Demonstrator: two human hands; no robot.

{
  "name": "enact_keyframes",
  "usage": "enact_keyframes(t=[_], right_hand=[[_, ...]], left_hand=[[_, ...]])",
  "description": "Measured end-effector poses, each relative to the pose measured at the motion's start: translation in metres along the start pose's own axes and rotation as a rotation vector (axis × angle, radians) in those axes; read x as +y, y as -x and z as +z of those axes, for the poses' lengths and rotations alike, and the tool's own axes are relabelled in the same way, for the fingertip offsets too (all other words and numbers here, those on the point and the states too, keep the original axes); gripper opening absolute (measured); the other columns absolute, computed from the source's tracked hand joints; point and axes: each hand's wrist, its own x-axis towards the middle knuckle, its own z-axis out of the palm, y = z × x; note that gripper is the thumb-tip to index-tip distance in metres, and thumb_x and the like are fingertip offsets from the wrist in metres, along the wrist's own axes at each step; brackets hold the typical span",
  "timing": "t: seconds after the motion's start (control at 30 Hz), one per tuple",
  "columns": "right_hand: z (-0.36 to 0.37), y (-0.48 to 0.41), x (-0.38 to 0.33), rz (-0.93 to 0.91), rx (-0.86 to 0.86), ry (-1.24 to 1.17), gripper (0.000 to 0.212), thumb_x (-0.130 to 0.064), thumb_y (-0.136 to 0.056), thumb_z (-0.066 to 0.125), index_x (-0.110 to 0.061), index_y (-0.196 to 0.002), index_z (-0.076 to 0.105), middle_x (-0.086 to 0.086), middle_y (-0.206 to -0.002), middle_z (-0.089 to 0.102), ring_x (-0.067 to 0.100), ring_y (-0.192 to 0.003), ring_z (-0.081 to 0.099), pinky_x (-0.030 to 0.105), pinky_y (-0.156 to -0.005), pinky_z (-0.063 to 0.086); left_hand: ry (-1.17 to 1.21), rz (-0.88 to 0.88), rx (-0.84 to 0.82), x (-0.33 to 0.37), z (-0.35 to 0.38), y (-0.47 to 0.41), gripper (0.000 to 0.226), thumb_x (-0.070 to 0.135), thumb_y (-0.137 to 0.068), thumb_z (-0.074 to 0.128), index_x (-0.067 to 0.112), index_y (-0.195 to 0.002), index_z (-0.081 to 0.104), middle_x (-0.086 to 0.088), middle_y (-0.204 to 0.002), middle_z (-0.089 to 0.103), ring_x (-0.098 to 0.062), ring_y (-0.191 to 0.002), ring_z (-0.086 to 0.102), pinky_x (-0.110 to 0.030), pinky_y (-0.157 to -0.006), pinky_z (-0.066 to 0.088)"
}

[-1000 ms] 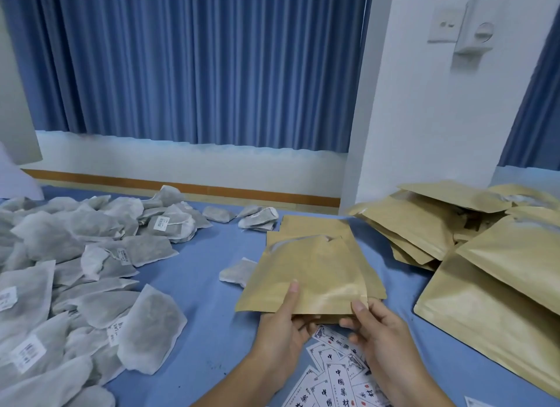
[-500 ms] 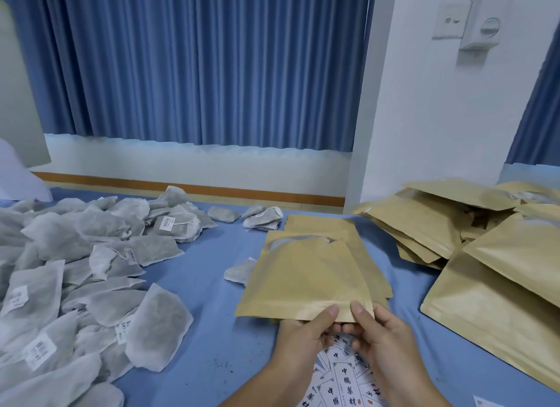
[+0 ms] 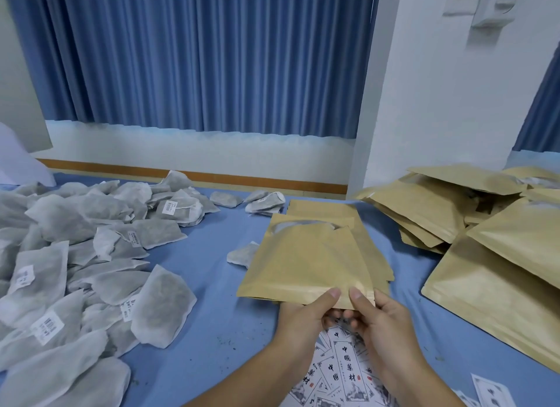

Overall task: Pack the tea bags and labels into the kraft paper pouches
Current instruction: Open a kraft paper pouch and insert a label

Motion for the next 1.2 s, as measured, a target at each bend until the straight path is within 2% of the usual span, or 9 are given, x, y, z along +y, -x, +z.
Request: enact_keyframes(t=[0.17,0.23,0.3,0.47,0.63,0.8,0.93,1.1,1.2], right_hand=[[0.006,0.003,0.002,0.024,0.062,-0.003,0.022,-0.016,-0.091,0.072,0.002,-0.083,0.065,0.013,-0.062,0.057,0.021,-0.057,0.06,0.029,-0.056,0.05],[0.011,0.004,0.003,0.043,0.078,-0.1,0.023,-0.016,-0.089,0.074,-0.004,-0.076,0.059,0.014,-0.06,0.051,0.031,-0.067,0.062,0.038,-0.068,0.055],[0.013,0.004,0.003,0.035,0.078,-0.142,0.023,-0.016,-0.087,0.075,-0.002,-0.08,0.059,0.012,-0.061,0.047,0.033,-0.072,0.055,0.048,-0.079,0.051],[0.01,0.002,-0.002,-0.021,0.167,-0.134,0.023,-0.018,-0.086,0.076,0.002,-0.097,0.071,0.006,-0.067,0.055,0.013,-0.054,0.046,0.031,-0.063,0.044],[0.012,0.004,0.001,0.048,0.12,-0.174,0.026,-0.015,-0.081,0.079,0.002,-0.1,0.071,0.008,-0.064,0.056,0.02,-0.06,0.051,0.032,-0.061,0.047],[0.01,0.003,-0.002,0.042,0.149,-0.116,0.024,-0.023,-0.076,0.084,-0.006,-0.076,0.067,0.01,-0.061,0.052,0.024,-0.058,0.046,0.035,-0.062,0.047],[0.011,0.004,-0.003,0.07,0.127,-0.153,0.028,-0.02,-0.074,0.083,-0.002,-0.072,0.063,0.012,-0.06,0.052,0.023,-0.056,0.048,0.028,-0.053,0.049],[0.019,0.008,0.0,0.069,0.11,-0.175,0.019,-0.007,-0.081,0.078,0.003,-0.075,0.063,0.011,-0.06,0.049,0.029,-0.064,0.05,0.046,-0.072,0.051],[0.018,0.008,-0.001,0.049,0.147,-0.169,0.02,-0.004,-0.082,0.077,-0.001,-0.07,0.062,0.01,-0.058,0.047,0.034,-0.069,0.052,0.048,-0.07,0.053]], left_hand=[[0.003,-0.011,0.117,-0.005,0.006,-0.004,0.03,0.007,-0.085,0.076,-0.005,-0.11,0.066,-0.008,-0.072,0.064,-0.015,-0.055,0.051,-0.024,-0.05,0.039],[0.017,0.002,0.114,-0.005,0.008,-0.003,0.029,0.008,-0.085,0.076,-0.003,-0.11,0.066,-0.007,-0.073,0.066,-0.016,-0.059,0.053,-0.024,-0.05,0.039],[0.046,-0.01,0.091,-0.004,0.007,-0.001,0.032,0.011,-0.086,0.076,-0.004,-0.112,0.066,-0.009,-0.075,0.066,-0.018,-0.062,0.054,-0.026,-0.052,0.039],[0.086,-0.02,0.114,-0.002,0.008,0.0,0.034,0.014,-0.087,0.076,-0.005,-0.112,0.067,-0.008,-0.078,0.066,-0.018,-0.062,0.054,-0.028,-0.054,0.039],[0.081,-0.019,0.071,-0.003,0.006,0.001,0.037,0.013,-0.087,0.075,-0.006,-0.117,0.065,-0.008,-0.084,0.068,-0.018,-0.067,0.056,-0.028,-0.063,0.046],[0.123,-0.028,0.091,0.001,0.007,0.002,0.033,0.012,-0.085,0.076,0.0,-0.115,0.067,-0.008,-0.087,0.071,-0.017,-0.065,0.056,-0.027,-0.06,0.046],[0.104,-0.02,0.08,-0.001,0.007,0.002,0.033,0.012,-0.086,0.076,-0.003,-0.114,0.067,-0.007,-0.085,0.07,-0.017,-0.066,0.057,-0.028,-0.065,0.047],[0.056,-0.048,0.067,0.0,0.004,0.001,0.026,0.01,-0.085,0.077,-0.008,-0.102,0.067,-0.011,-0.074,0.063,-0.02,-0.064,0.054,-0.03,-0.067,0.048],[0.029,-0.05,0.059,0.001,0.005,0.0,0.025,0.011,-0.084,0.078,-0.004,-0.101,0.067,-0.01,-0.074,0.062,-0.019,-0.063,0.052,-0.028,-0.062,0.045]])
